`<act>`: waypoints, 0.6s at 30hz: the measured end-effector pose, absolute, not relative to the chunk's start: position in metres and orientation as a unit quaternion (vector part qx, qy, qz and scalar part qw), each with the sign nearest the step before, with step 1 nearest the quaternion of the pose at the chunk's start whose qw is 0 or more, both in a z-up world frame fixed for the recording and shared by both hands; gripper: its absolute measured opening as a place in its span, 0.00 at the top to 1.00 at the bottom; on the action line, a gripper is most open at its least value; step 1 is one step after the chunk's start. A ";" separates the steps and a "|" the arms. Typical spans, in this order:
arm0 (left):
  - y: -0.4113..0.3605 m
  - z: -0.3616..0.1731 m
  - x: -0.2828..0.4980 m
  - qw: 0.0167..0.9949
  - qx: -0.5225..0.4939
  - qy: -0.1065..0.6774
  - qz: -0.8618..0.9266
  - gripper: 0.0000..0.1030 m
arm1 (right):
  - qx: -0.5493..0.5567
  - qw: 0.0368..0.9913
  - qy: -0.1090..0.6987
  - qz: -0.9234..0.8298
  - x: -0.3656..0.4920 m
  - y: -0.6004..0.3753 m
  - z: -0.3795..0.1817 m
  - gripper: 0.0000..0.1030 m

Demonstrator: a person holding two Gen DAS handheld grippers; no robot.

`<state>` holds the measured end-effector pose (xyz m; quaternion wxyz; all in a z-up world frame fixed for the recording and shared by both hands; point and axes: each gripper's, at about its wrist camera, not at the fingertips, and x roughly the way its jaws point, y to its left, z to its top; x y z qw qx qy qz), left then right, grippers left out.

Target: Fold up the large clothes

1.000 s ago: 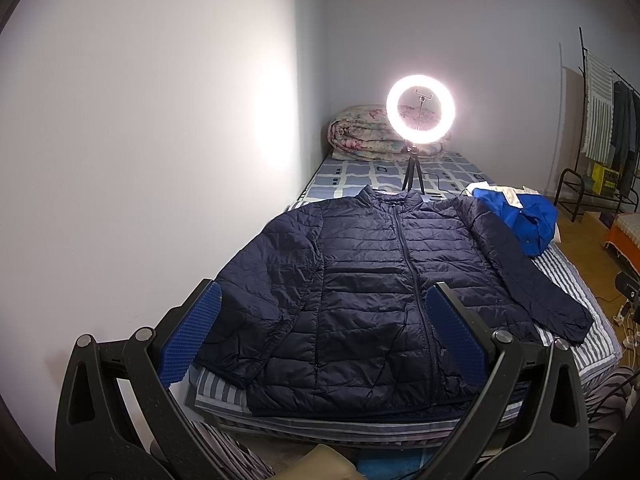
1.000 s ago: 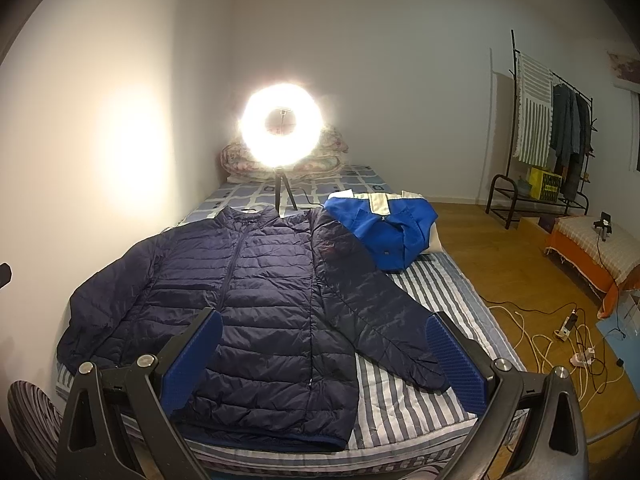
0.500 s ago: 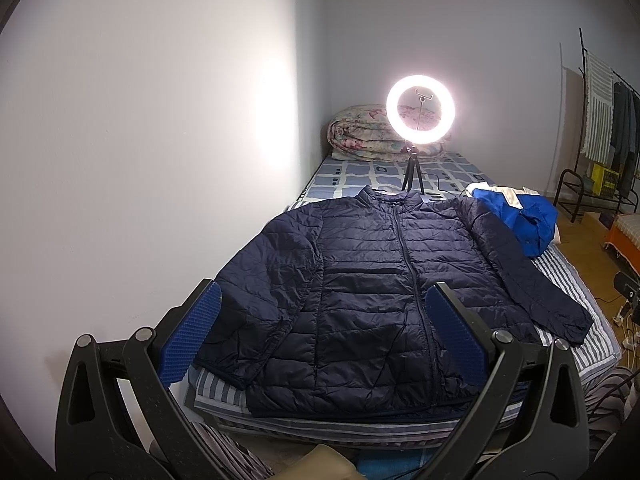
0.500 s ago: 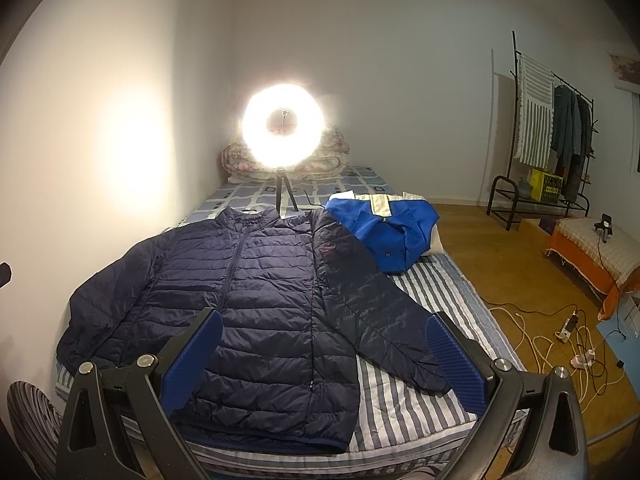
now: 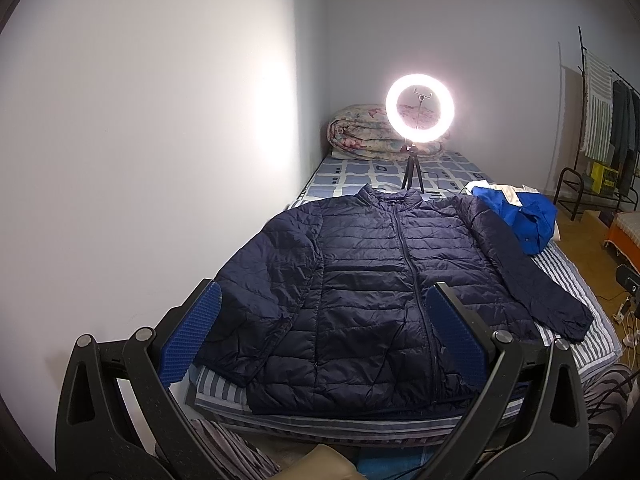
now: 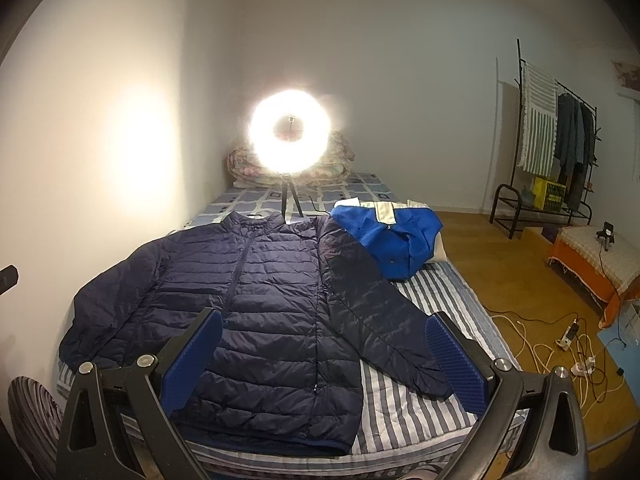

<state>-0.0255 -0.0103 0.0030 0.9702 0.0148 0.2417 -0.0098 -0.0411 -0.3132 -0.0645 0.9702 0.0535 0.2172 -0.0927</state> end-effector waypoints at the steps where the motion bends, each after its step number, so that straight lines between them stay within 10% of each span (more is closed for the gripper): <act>1: -0.010 0.002 -0.026 0.970 0.016 0.241 -0.010 0.00 | 0.049 0.972 0.210 -0.092 -0.041 -0.312 -0.065 0.00; 18: 0.039 -0.036 -0.038 0.966 -0.033 0.257 0.020 0.00 | -0.076 0.975 0.176 0.112 0.032 -0.212 -0.049 0.03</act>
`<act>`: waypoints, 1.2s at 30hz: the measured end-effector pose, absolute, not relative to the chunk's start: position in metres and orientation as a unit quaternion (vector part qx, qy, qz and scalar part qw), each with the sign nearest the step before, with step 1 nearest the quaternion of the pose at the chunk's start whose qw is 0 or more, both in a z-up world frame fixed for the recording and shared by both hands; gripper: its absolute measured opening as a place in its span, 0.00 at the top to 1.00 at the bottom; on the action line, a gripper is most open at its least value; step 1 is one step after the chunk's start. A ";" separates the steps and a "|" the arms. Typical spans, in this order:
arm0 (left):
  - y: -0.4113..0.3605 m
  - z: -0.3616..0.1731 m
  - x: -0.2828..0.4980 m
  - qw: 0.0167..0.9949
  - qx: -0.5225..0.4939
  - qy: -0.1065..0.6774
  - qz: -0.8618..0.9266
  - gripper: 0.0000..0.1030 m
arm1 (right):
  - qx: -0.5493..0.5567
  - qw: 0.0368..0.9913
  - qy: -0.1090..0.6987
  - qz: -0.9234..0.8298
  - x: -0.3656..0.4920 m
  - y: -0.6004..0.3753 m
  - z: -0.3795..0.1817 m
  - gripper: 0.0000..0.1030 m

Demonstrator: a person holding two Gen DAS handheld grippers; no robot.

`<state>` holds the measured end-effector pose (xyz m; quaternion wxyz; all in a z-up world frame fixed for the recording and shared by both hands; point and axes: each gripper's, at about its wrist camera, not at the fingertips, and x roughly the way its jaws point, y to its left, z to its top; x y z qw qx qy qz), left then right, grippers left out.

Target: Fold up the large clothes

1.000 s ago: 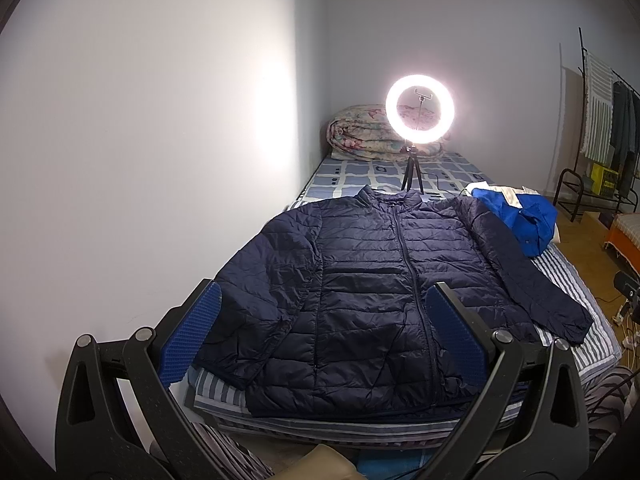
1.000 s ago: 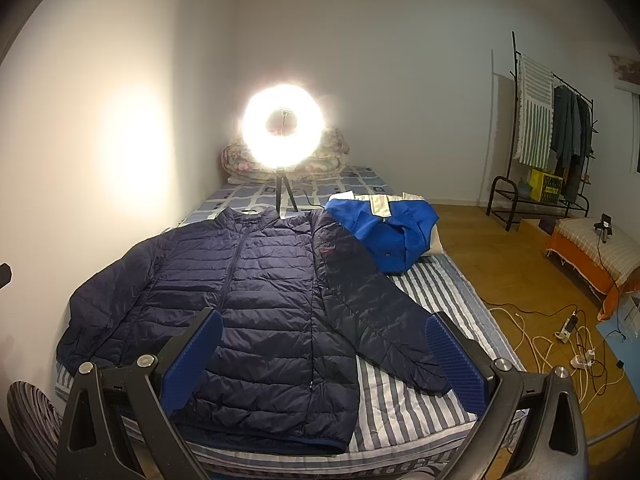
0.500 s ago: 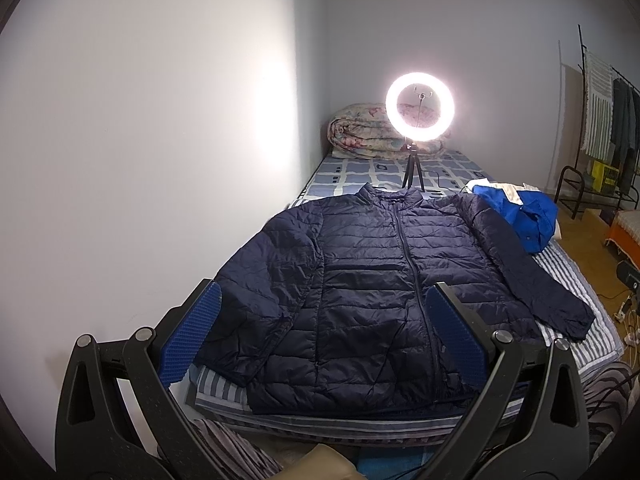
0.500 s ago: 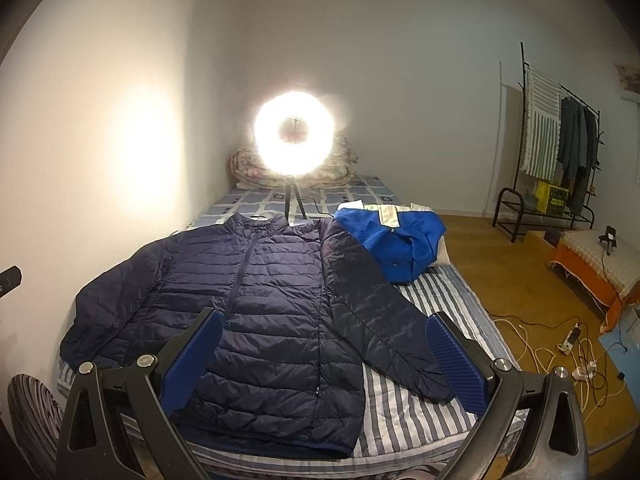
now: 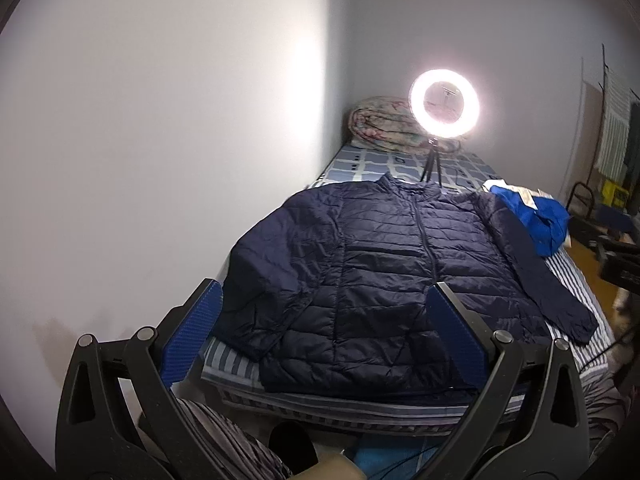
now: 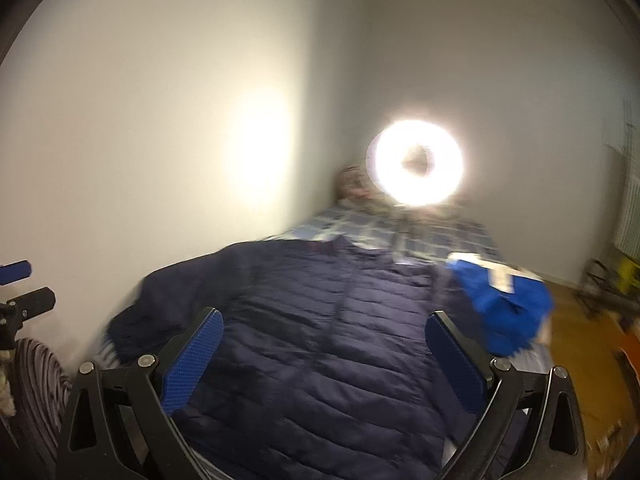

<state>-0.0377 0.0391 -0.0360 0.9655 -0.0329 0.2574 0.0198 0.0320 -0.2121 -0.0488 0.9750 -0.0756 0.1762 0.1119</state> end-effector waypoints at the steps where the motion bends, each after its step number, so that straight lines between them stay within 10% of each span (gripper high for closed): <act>1: 0.044 -0.039 -0.038 0.965 -0.037 0.258 0.023 0.00 | -0.081 0.969 0.185 0.139 0.040 -0.199 -0.050 0.07; 15: 0.085 -0.071 -0.065 0.950 -0.048 0.301 0.069 0.19 | -0.147 0.839 0.316 0.419 0.102 -0.028 -0.153 0.50; 36: 0.141 -0.091 -0.089 0.928 -0.105 0.325 0.150 0.21 | -0.287 0.716 0.411 0.486 0.144 0.140 -0.313 0.52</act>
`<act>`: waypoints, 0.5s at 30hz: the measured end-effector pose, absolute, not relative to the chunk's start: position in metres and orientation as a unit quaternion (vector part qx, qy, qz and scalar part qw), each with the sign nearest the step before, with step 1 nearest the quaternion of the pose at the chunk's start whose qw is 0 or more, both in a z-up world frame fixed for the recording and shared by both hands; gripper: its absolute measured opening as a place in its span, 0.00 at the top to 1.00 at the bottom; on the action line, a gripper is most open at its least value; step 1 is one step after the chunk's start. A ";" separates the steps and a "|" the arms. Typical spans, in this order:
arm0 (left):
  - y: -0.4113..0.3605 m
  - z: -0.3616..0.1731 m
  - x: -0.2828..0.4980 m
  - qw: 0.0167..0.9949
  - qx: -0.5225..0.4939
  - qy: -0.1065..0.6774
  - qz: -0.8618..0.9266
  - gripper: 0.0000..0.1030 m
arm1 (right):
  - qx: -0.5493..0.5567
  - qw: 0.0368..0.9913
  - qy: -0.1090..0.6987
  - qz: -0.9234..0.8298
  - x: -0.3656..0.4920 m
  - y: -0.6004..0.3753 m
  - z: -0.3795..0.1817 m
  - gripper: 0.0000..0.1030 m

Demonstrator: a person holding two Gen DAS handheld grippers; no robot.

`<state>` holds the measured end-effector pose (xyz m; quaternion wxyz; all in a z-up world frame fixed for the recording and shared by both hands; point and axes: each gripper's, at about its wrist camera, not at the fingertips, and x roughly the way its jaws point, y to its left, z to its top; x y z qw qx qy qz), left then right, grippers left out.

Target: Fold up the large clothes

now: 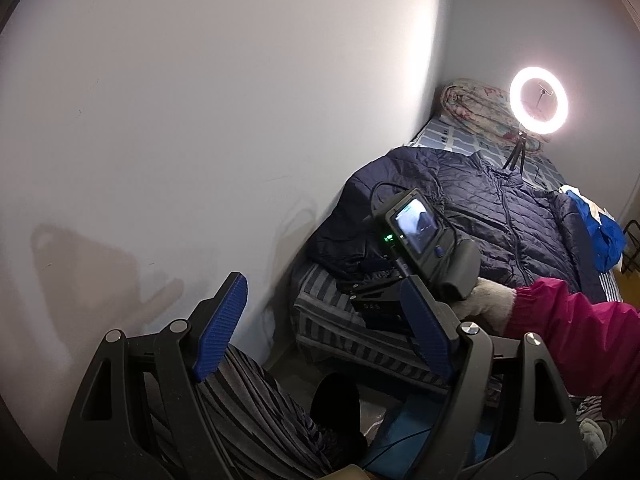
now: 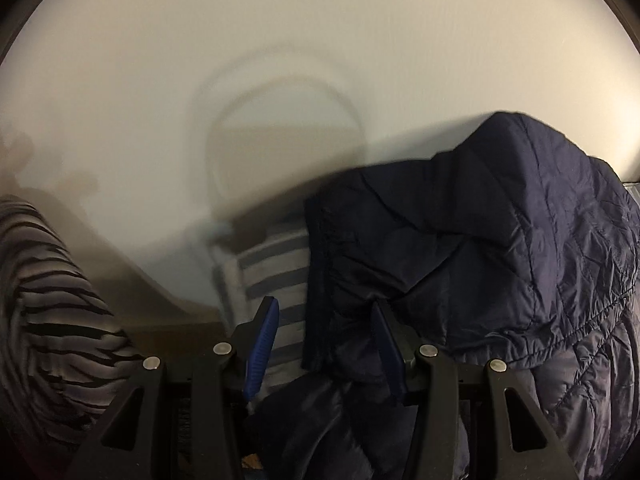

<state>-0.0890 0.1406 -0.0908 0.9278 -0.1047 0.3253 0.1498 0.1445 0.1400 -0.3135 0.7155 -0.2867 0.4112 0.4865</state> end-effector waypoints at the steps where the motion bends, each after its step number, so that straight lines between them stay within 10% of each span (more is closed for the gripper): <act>1: 0.141 -0.092 -0.088 0.927 -0.106 0.327 0.150 0.21 | -0.292 0.714 0.414 0.484 0.146 0.143 -0.317 0.52; 9: 0.135 -0.094 -0.077 0.927 -0.102 0.332 0.142 0.21 | -0.294 0.706 0.421 0.487 0.146 0.151 -0.318 0.92; 15: 0.129 -0.092 -0.062 0.931 -0.091 0.329 0.129 0.21 | -0.193 0.737 0.413 0.499 0.169 0.113 -0.266 0.98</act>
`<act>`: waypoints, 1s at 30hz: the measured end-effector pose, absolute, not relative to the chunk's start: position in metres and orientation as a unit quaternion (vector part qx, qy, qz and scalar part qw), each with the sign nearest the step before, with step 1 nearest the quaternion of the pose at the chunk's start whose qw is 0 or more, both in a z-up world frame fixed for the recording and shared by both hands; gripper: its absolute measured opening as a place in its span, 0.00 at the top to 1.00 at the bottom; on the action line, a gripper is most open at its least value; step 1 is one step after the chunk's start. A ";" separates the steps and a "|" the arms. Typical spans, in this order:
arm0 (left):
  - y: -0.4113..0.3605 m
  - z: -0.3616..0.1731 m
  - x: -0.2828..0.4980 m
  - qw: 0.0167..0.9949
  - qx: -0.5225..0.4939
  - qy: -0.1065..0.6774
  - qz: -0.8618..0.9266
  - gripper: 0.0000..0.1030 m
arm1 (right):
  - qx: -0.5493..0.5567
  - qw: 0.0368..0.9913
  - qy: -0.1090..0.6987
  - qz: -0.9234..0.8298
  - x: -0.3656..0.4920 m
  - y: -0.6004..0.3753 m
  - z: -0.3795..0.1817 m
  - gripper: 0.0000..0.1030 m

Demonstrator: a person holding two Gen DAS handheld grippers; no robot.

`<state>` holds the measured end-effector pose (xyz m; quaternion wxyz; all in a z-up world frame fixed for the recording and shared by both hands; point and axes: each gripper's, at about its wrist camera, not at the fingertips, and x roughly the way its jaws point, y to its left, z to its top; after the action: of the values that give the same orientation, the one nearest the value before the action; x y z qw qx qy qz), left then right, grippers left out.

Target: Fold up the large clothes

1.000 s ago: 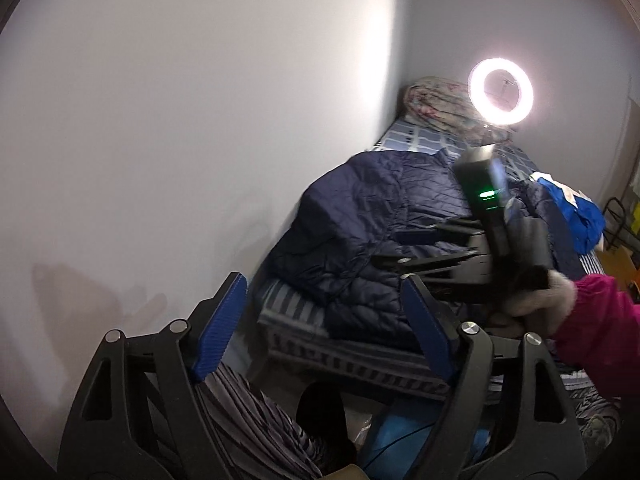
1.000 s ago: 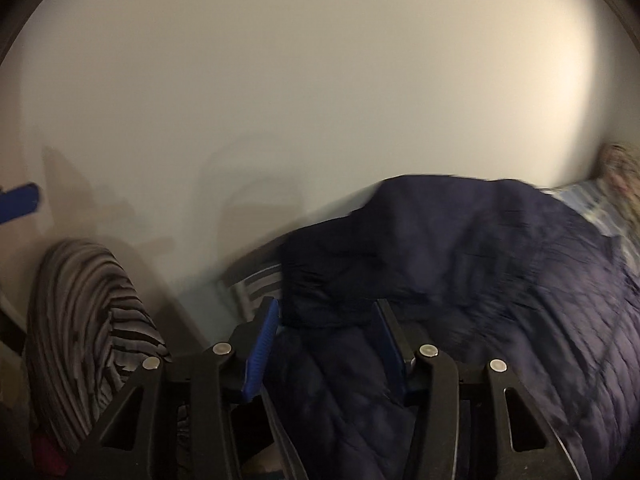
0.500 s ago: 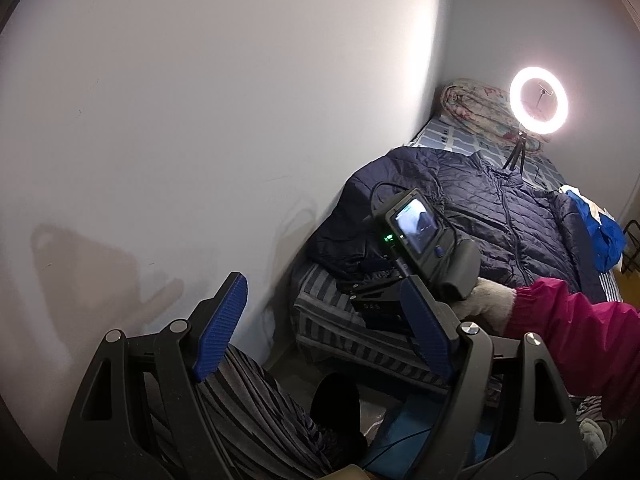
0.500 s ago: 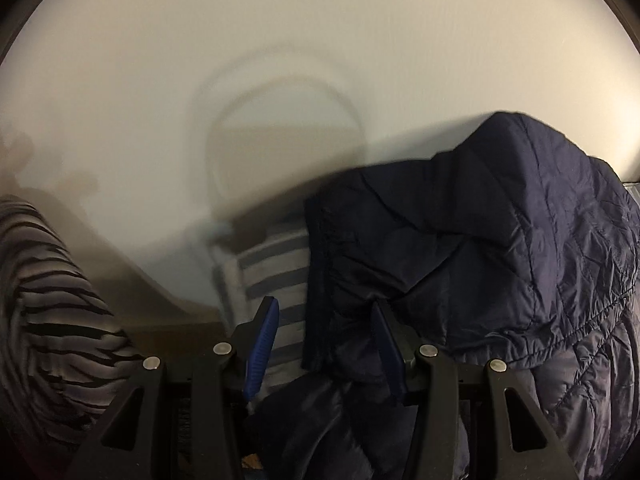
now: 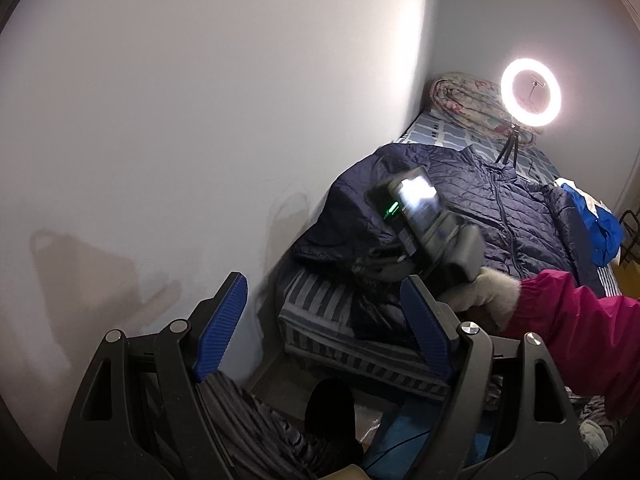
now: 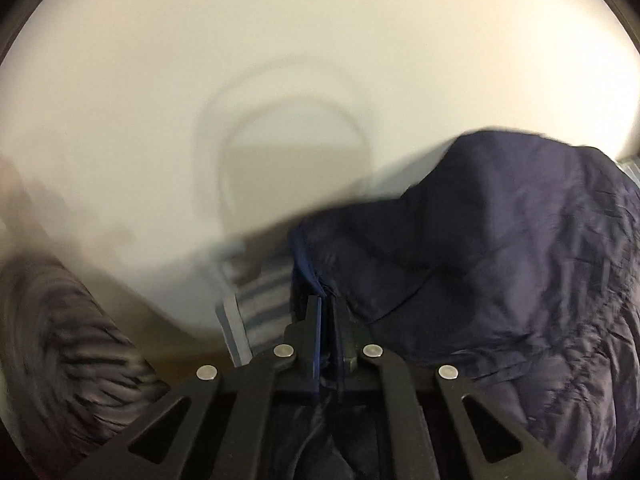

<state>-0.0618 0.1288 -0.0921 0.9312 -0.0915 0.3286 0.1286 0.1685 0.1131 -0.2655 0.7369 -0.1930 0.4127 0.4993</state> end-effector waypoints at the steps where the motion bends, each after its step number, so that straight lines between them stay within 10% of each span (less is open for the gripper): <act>1: 0.128 -0.092 -0.059 0.932 -0.090 0.328 0.126 0.21 | -0.172 0.747 0.406 0.498 0.176 0.102 -0.254 0.98; 13: 0.081 -0.088 0.020 0.944 -0.052 0.323 0.043 0.21 | 0.060 0.867 0.368 0.331 0.281 -0.100 -0.166 0.99; 30: -0.012 -0.135 0.207 0.923 0.006 0.375 -0.081 0.21 | 0.072 0.898 0.408 0.148 0.355 -0.239 -0.239 1.00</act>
<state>0.2067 -0.0115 -0.1352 0.9233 0.0060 0.3755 -0.0808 0.3552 -0.2393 -0.2391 0.8979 0.0724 0.4081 0.1483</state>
